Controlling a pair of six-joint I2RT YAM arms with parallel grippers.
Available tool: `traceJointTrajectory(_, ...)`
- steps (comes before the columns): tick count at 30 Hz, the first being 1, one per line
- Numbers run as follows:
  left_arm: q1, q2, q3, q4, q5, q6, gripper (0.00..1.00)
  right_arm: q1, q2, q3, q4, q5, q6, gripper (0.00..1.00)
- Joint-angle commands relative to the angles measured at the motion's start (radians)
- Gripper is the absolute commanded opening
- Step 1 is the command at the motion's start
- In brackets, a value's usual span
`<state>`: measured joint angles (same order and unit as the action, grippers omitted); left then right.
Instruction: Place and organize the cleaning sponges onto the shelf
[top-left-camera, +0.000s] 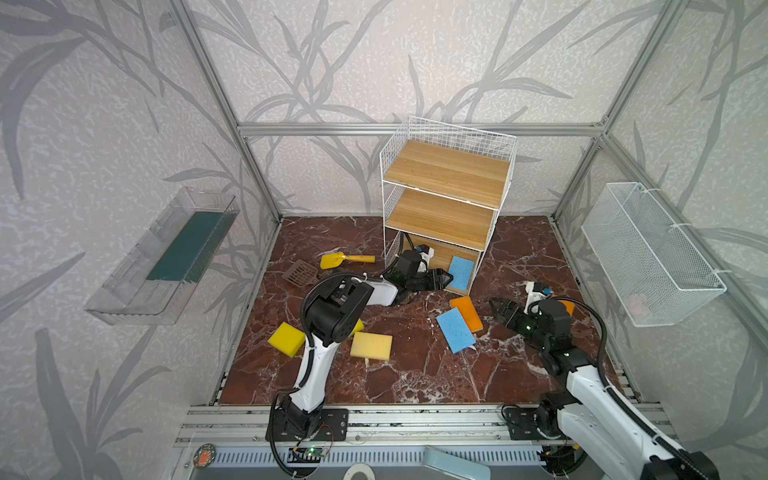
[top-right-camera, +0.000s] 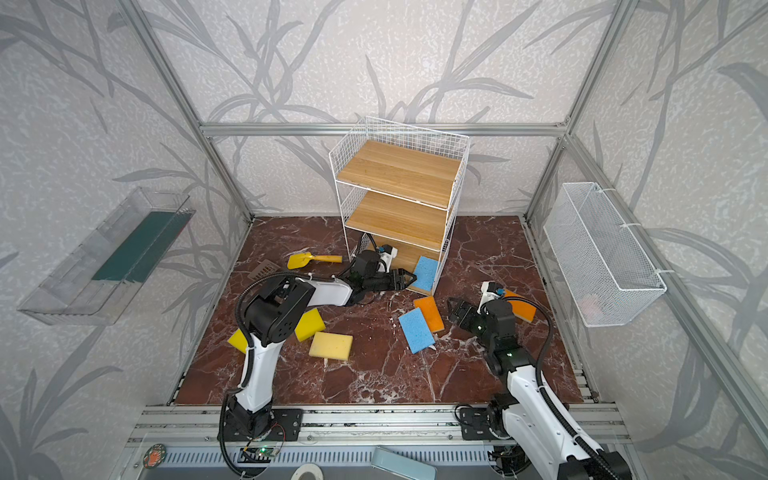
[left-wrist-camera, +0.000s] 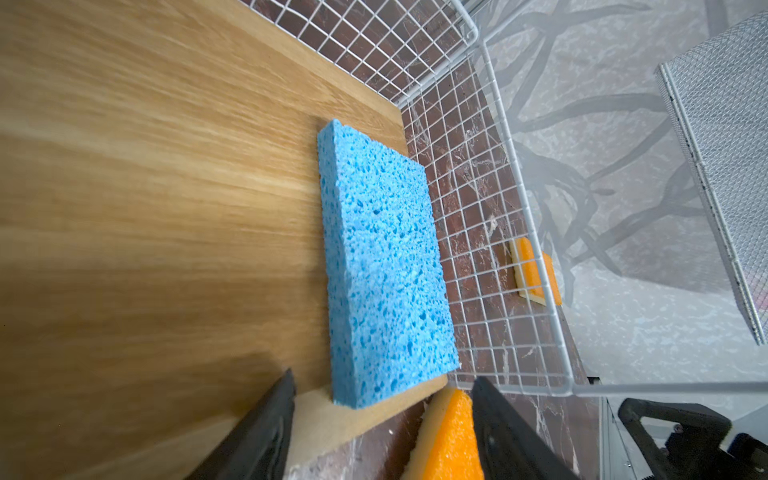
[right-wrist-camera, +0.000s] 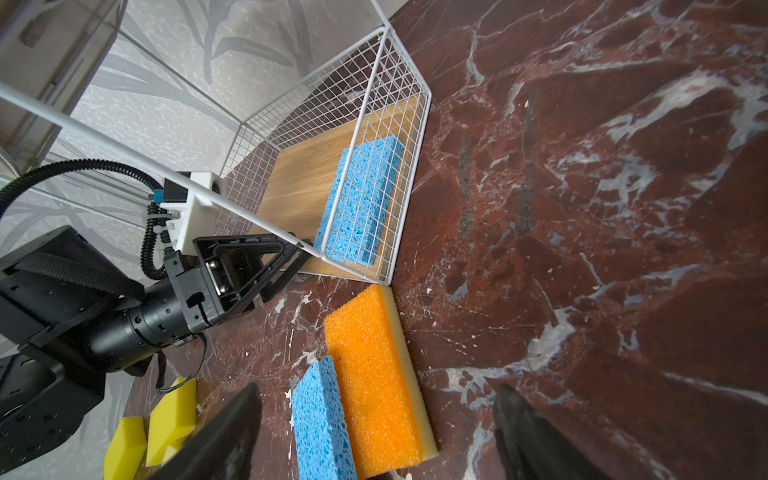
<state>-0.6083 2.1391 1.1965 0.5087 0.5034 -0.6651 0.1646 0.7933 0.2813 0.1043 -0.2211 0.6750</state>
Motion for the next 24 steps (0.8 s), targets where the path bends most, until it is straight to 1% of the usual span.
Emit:
traceJointTrajectory(1, -0.011, -0.075, -0.044, 0.013, -0.038, 0.029, 0.72, 0.004, 0.009, 0.033, -0.021, -0.026, -0.030, 0.84)
traceJointTrajectory(9, -0.053, -0.203, -0.177, 0.007, -0.097, 0.064, 0.74, 0.019, -0.019, 0.047, -0.102, -0.068, -0.032, 0.80)
traceJointTrajectory(14, -0.085, -0.288, -0.289, 0.032, -0.151, 0.061, 0.73, 0.101, -0.075, 0.070, -0.237, -0.023, -0.093, 0.79)
traceJointTrajectory(17, -0.106, -0.345, -0.354, 0.028, -0.189, 0.056, 0.73, 0.155, -0.083, 0.082, -0.297, -0.009, -0.104, 0.79)
traceJointTrajectory(21, -0.133, -0.437, -0.455, -0.020, -0.253, 0.058, 0.72, 0.202, -0.075, 0.071, -0.315, -0.006, -0.104, 0.79)
traceJointTrajectory(24, -0.146, -0.503, -0.542, -0.017, -0.279, 0.043, 0.72, 0.215, -0.047, 0.058, -0.303, -0.007, -0.109, 0.76)
